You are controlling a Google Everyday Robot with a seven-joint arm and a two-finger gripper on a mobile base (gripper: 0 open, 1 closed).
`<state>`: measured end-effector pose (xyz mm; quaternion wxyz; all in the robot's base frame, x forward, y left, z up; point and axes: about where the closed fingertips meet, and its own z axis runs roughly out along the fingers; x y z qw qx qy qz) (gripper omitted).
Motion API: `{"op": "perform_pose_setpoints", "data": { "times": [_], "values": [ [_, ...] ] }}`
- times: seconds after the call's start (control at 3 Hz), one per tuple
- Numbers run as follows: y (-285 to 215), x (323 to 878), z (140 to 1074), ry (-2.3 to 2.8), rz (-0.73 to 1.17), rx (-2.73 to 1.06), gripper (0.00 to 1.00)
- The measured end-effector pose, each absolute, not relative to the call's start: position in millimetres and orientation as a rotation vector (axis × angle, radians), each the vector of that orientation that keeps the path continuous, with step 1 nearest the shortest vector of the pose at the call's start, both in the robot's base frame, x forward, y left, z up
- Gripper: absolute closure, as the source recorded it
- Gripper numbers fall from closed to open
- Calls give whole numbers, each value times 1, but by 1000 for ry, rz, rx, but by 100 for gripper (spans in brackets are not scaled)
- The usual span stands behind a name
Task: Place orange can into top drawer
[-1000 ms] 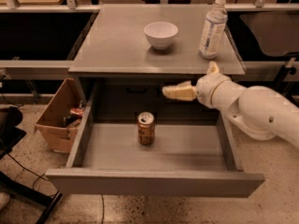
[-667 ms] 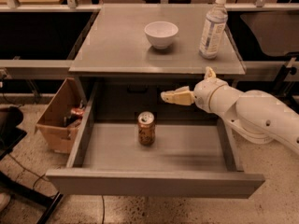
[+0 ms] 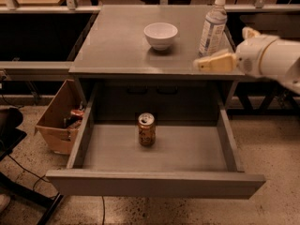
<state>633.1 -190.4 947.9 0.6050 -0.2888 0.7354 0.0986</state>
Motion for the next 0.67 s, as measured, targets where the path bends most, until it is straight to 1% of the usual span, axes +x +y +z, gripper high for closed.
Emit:
{"op": "perform_pose_setpoints", "data": {
  "times": [0.33,0.67],
  "values": [
    [-250,622,1003,1722,183,-674,0],
    [-253,611,1008,1735,203,-716,0]
  ]
}}
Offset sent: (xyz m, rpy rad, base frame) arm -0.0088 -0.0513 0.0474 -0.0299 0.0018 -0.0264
